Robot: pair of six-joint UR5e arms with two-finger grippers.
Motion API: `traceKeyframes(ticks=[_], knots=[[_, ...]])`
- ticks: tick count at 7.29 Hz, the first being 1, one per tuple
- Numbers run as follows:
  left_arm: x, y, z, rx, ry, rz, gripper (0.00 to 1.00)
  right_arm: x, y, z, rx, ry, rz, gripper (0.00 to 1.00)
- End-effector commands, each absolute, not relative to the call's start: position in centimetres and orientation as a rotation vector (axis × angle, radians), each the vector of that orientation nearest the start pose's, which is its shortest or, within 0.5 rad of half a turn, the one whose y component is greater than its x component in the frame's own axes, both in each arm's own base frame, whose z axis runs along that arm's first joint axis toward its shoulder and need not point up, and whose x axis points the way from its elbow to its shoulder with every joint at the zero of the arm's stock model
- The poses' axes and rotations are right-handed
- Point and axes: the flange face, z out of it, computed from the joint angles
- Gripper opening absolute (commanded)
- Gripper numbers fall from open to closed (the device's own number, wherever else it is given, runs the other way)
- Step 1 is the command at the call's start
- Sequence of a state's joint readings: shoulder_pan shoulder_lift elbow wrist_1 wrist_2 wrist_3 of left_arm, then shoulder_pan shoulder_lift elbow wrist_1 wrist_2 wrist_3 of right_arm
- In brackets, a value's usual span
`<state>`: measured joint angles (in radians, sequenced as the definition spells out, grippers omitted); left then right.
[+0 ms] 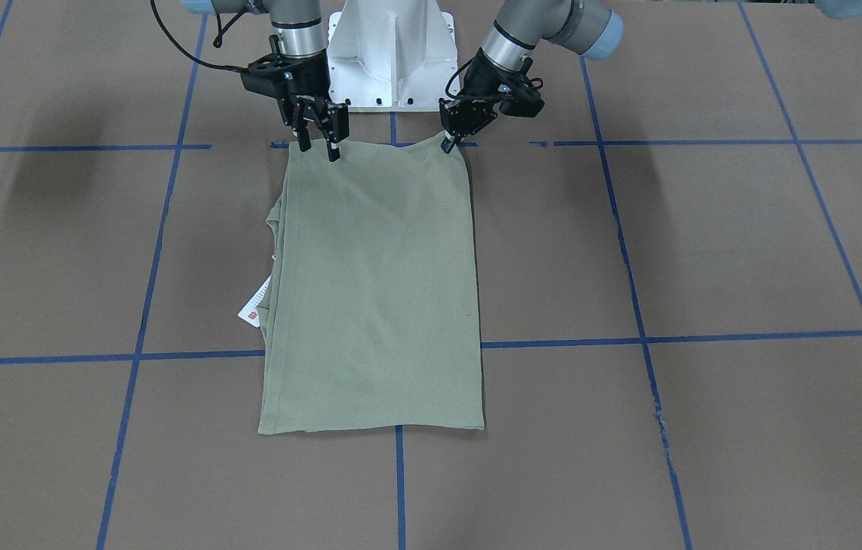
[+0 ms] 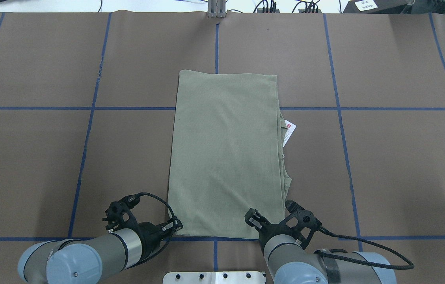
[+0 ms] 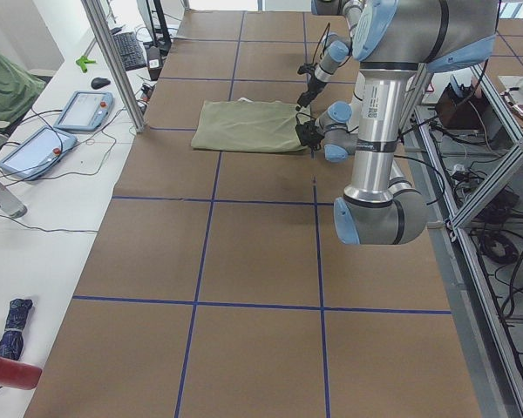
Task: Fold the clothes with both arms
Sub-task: 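Grasp the near corners of the shirt with both grippers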
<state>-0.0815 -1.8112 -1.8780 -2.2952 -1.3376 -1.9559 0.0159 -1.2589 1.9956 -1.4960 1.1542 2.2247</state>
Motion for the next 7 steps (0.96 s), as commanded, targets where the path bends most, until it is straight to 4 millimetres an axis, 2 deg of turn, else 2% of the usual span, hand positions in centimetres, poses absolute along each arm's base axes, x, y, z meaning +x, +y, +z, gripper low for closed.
traceKeyframes(ticks=[1,3,7], knots=[[54.44,-20.12,30.55,0.007,1.298,-0.548,0.0,-55.34,-18.02,29.5,0.104,-0.899,0.791,0.71],[54.48,-20.12,30.62,0.008,1.296,-0.548,0.0,-55.62,-17.69,29.79,0.103,-0.892,0.787,0.75],[54.48,-20.12,30.62,0.008,1.296,-0.548,0.0,-56.03,-17.63,30.28,0.108,-0.882,0.79,0.72]])
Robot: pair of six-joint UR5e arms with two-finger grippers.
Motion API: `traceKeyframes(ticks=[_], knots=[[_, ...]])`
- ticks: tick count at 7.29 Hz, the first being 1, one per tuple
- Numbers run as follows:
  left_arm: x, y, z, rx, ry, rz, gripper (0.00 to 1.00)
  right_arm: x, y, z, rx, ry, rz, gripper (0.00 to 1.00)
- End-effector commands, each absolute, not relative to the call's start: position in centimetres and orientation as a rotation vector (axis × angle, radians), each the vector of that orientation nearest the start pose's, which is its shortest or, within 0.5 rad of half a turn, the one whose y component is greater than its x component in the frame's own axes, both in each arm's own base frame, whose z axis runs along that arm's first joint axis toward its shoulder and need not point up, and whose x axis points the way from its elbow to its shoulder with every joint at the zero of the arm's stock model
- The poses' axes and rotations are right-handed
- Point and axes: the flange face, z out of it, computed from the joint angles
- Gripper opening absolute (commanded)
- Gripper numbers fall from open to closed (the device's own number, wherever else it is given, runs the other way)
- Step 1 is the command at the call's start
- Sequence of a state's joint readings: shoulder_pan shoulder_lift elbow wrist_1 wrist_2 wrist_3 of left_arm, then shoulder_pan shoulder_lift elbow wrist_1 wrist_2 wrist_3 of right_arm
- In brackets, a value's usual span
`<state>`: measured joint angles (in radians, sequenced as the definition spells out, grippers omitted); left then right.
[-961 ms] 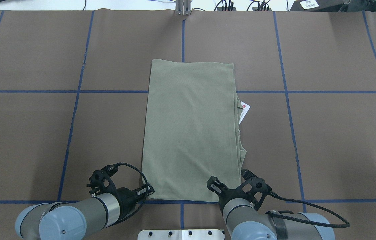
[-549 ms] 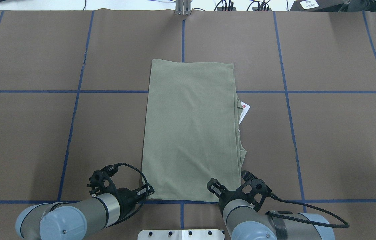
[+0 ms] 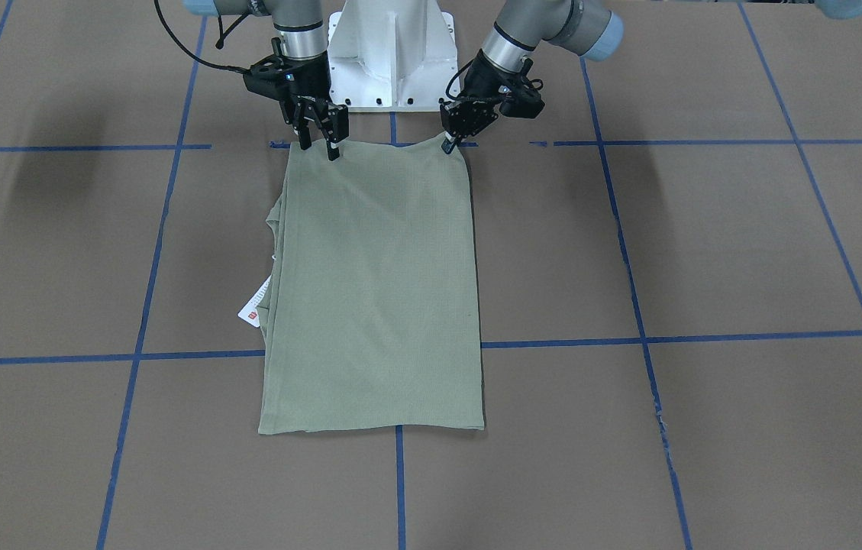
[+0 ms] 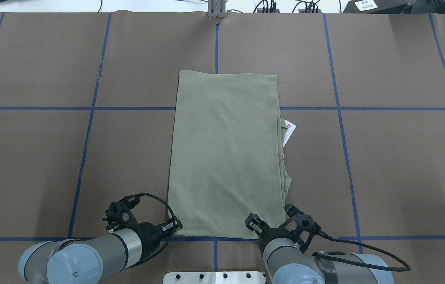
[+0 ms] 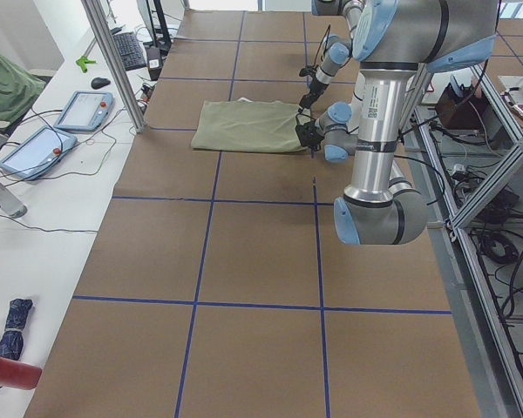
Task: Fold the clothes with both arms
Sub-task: 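Grasp the near corners of the shirt with both grippers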
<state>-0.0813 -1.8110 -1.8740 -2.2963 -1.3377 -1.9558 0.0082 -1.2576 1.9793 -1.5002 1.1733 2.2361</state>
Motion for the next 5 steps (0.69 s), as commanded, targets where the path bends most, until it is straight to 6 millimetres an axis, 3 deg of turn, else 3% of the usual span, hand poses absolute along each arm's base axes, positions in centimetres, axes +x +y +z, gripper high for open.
traceKeyframes(ticks=[1,2,3,5], knots=[[54.44,-20.12,30.55,0.007,1.298,-0.548,0.0,-56.28,-17.69,30.08,0.11,-0.887,0.798,0.63],[54.44,-20.12,30.55,0.007,1.298,-0.548,0.0,-56.46,-17.69,29.31,0.079,-0.906,0.852,0.28],[54.44,-20.12,30.55,0.007,1.298,-0.548,0.0,-56.51,-17.6,29.19,0.076,-0.91,0.854,0.0],[54.48,-20.11,30.62,0.006,1.296,-0.547,0.0,-56.47,-17.79,29.36,0.081,-0.906,0.857,0.0]])
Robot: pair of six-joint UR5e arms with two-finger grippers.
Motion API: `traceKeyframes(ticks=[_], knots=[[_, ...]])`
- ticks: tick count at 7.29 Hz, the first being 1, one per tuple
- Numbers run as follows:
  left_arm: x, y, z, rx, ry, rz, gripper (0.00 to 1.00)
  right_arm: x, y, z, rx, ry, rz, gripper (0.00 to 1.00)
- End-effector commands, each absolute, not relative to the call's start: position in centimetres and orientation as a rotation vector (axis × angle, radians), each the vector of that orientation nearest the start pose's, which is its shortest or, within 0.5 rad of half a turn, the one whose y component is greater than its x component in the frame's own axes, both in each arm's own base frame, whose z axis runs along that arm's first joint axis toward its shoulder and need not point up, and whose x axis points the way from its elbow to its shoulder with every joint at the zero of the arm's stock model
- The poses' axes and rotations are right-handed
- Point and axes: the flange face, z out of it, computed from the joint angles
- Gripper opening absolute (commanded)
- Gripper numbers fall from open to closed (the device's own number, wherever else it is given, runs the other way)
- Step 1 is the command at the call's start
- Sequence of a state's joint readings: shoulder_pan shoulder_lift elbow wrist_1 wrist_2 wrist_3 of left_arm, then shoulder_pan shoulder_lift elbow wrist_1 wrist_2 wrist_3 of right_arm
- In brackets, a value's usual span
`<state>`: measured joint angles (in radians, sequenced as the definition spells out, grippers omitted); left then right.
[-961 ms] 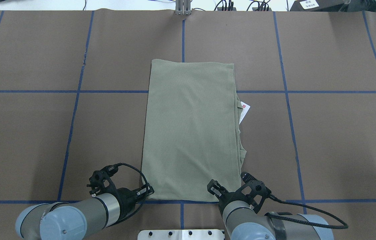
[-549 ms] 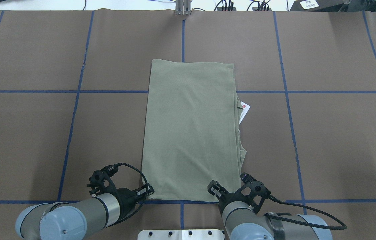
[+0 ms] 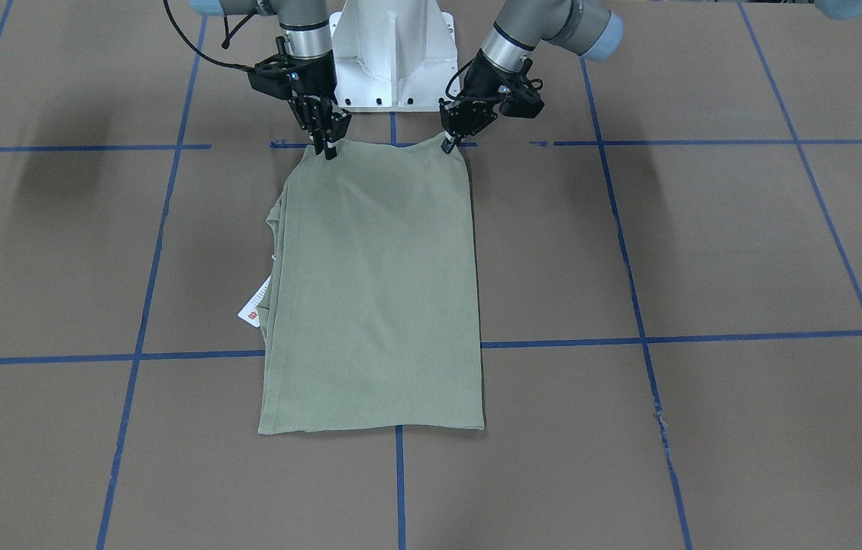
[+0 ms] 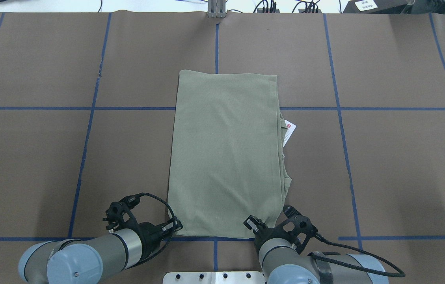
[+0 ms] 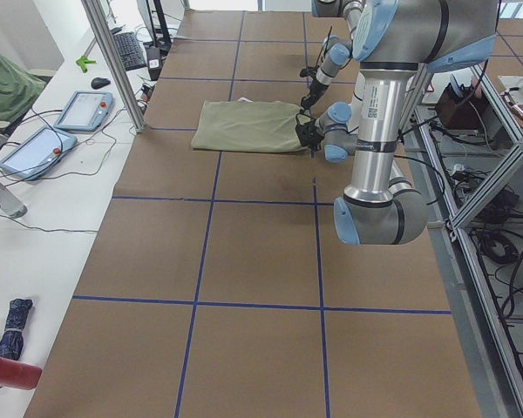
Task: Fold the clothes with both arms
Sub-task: 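Lift the near end with both grippers and fold it away from the robot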
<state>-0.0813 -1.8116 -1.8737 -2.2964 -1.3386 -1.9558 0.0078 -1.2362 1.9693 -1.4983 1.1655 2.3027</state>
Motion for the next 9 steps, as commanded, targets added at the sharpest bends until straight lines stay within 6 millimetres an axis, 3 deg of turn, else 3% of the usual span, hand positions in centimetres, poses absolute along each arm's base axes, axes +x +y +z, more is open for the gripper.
traceKeyframes(ticks=[1,2,3,4,6,7,8,9], knots=[[54.4,-20.1,30.5,0.006,1.299,-0.547,0.0,-56.5,-17.9,29.7,0.087,-0.899,0.855,0.0],[54.2,-20.1,30.1,0.008,1.306,-0.542,0.0,-56.3,-18.4,29.5,0.096,-0.902,0.86,0.0],[52.5,-20.4,27.9,0.035,1.343,-0.503,0.0,-55.3,-19.2,28.2,0.09,-0.929,0.87,0.0],[48.7,-20.4,24.2,0.067,1.39,-0.447,0.0,-52.8,-19.3,25.7,0.082,-0.948,0.872,0.0],[39.8,-18.5,16.3,-0.018,1.365,-0.369,0.0,-44.2,-18.2,17.8,0.048,-0.94,0.851,0.0],[36.9,-18.8,14.7,-0.021,1.371,-0.371,0.0,-42.7,-18.8,15.0,0.018,-0.915,0.853,0.0],[37.7,-19.3,14.8,-0.012,1.361,-0.377,0.0,-43.3,-18.9,14.4,0.017,-0.906,0.826,0.0],[40.1,-20.8,15.9,0.05,1.311,-0.359,0.0,-44.8,-20.1,15.4,0.082,-0.863,0.784,0.0]])
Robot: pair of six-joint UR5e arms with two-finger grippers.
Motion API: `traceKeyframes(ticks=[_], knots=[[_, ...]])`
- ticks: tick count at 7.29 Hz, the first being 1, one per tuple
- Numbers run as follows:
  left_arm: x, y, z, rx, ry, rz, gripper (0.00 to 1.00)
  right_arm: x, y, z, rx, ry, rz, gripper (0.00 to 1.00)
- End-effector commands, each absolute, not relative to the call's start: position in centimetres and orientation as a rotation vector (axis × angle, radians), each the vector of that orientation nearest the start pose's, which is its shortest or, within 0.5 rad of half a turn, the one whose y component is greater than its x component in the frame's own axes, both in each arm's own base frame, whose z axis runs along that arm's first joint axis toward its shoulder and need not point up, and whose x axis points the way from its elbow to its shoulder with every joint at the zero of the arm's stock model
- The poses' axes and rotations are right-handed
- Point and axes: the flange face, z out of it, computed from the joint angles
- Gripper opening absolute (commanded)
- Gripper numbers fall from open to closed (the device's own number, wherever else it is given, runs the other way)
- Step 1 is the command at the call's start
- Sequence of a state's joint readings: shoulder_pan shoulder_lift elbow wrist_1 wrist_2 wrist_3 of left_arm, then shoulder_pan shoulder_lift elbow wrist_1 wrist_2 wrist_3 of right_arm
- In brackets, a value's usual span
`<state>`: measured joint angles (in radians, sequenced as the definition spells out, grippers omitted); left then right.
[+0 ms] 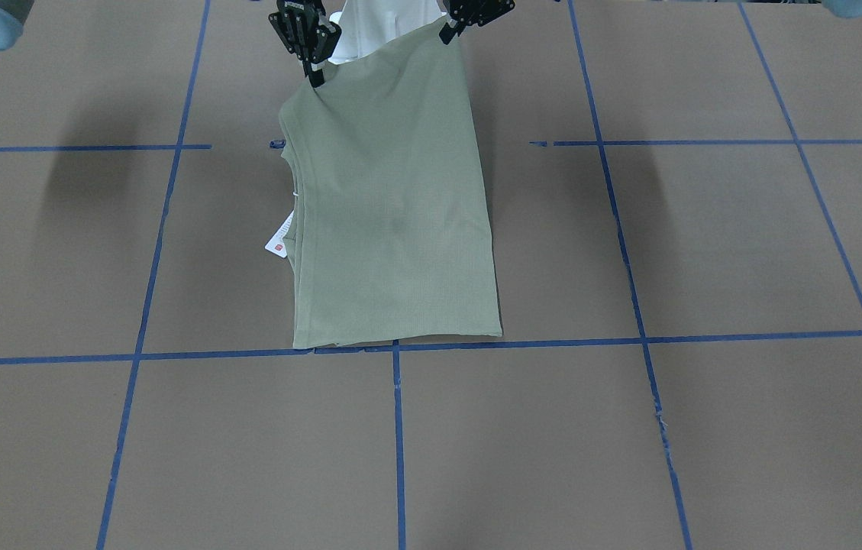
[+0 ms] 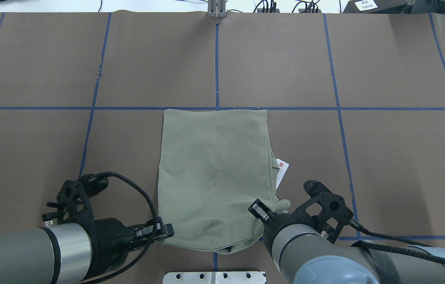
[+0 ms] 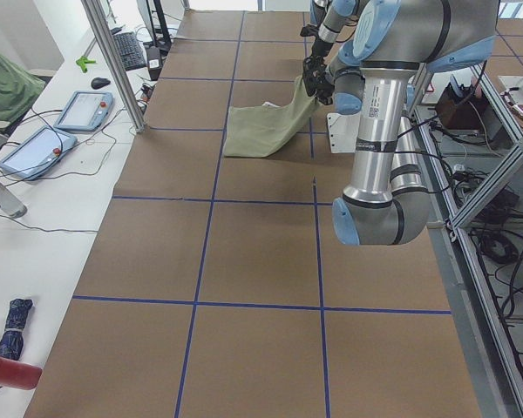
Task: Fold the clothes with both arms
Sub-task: 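Lift the near end with both grippers and fold it away from the robot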
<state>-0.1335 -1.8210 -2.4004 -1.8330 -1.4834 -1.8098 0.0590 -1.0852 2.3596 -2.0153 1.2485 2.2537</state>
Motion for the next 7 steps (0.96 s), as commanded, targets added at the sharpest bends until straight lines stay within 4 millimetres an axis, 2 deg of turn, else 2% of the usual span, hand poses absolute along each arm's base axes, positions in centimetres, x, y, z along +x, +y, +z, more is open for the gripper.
traceKeyframes(ticks=[1,2,3,4,5,7], knots=[[42.3,-23.9,16.8,0.124,1.263,-0.362,0.0,-45.9,-22.6,15.9,0.116,-0.861,0.796,0.0],[44.2,-28.0,17.7,0.197,1.209,-0.374,0.0,-48.0,-25.7,17.2,0.154,-0.875,0.799,0.0],[44.8,-32.3,18.6,0.272,1.156,-0.381,0.0,-49.5,-28.5,18.2,0.193,-0.892,0.792,0.0],[44.6,-35.3,19.8,0.323,1.122,-0.386,0.0,-50.2,-31.5,19.0,0.223,-0.871,0.821,0.0],[45.4,-36.8,21.3,0.326,1.082,-0.397,0.0,-51.4,-34.2,19.3,0.247,-0.83,0.827,0.0],[46.1,-39.7,22.7,0.354,1.026,-0.408,0.0,-53.3,-37.6,19.6,0.27,-0.776,0.846,0.0]])
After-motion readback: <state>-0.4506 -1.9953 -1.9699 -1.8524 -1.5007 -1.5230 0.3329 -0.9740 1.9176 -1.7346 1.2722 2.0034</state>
